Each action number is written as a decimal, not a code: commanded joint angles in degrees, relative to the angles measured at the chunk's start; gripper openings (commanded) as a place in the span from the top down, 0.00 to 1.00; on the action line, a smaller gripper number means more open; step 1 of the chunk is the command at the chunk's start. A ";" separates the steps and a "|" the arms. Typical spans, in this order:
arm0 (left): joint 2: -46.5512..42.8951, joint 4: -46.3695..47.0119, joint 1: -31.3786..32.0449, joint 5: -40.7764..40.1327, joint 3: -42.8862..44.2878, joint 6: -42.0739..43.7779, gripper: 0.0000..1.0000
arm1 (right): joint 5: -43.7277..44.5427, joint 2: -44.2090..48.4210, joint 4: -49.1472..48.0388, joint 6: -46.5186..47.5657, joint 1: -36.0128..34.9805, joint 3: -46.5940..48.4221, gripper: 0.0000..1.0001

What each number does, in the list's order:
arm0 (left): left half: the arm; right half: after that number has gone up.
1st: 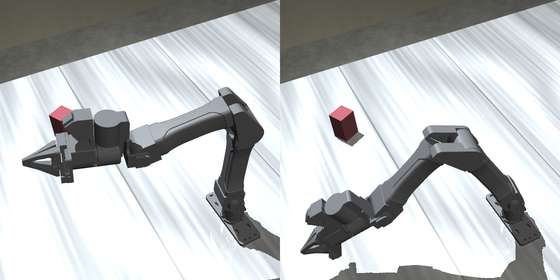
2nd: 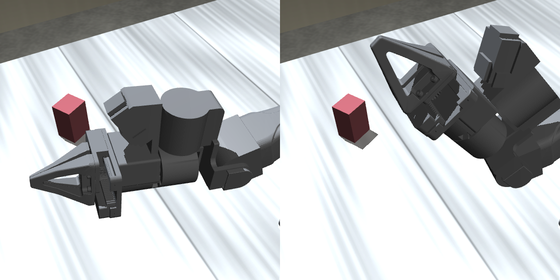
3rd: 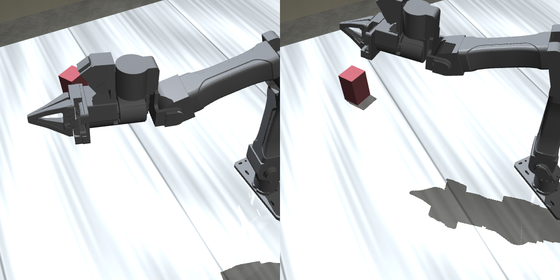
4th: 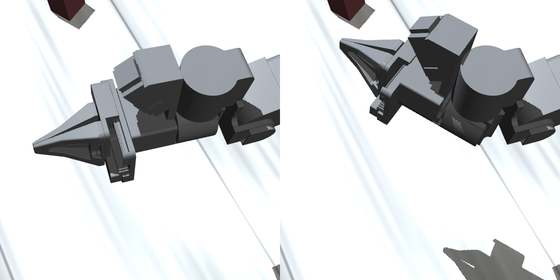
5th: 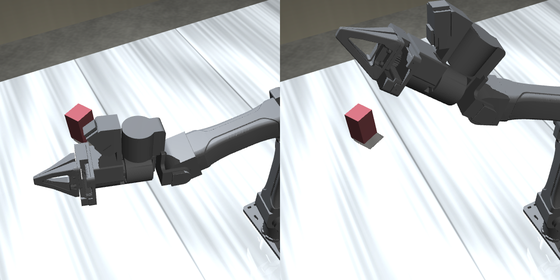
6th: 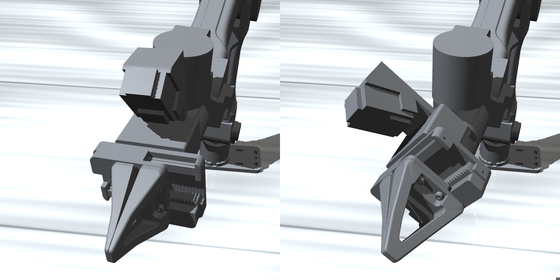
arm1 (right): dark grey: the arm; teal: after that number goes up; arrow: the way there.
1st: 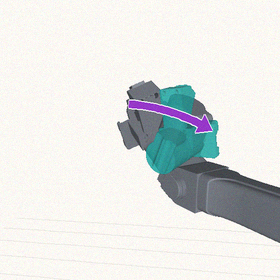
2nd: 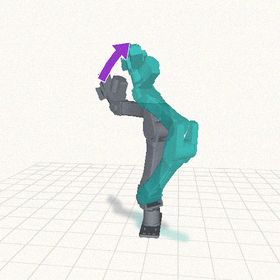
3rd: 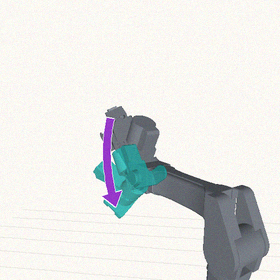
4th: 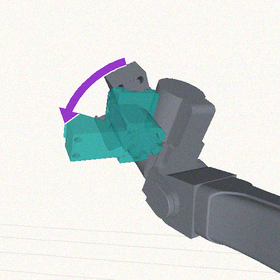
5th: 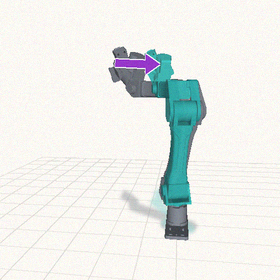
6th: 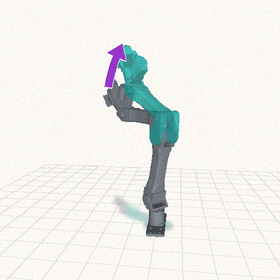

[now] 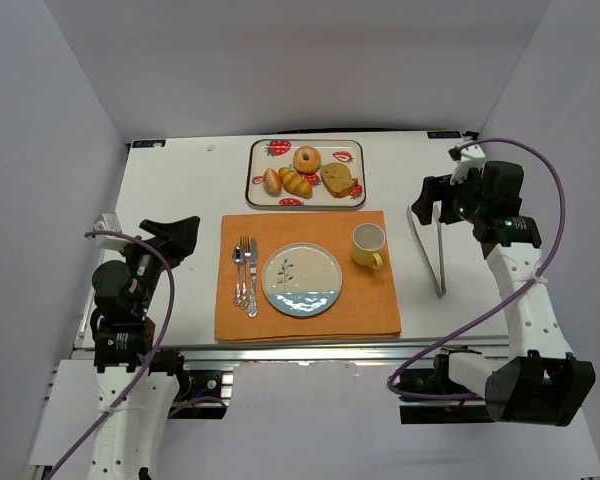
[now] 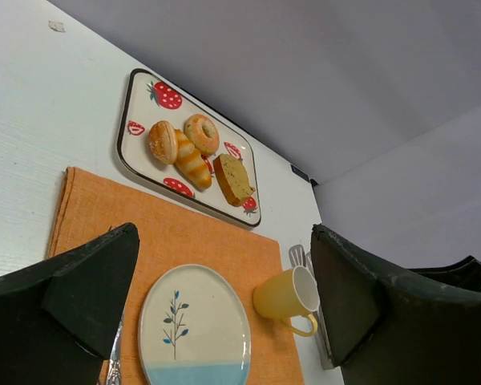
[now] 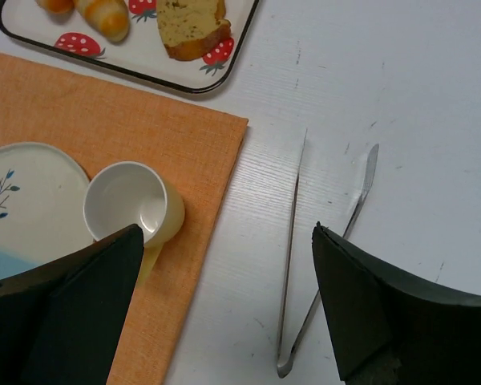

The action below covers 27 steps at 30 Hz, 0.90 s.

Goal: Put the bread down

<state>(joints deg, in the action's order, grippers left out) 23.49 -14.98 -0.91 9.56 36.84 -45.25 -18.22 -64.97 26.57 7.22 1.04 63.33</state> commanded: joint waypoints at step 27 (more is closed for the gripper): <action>7.80 -0.13 0.03 3.62 -0.36 3.42 0.23 | -9.91 -6.74 3.40 20.90 2.38 -1.81 0.11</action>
<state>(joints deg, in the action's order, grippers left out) 31.53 -14.28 -0.91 11.84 36.45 -43.77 -29.63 -69.47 30.11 29.52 1.91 58.02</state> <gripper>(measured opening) 0.782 0.888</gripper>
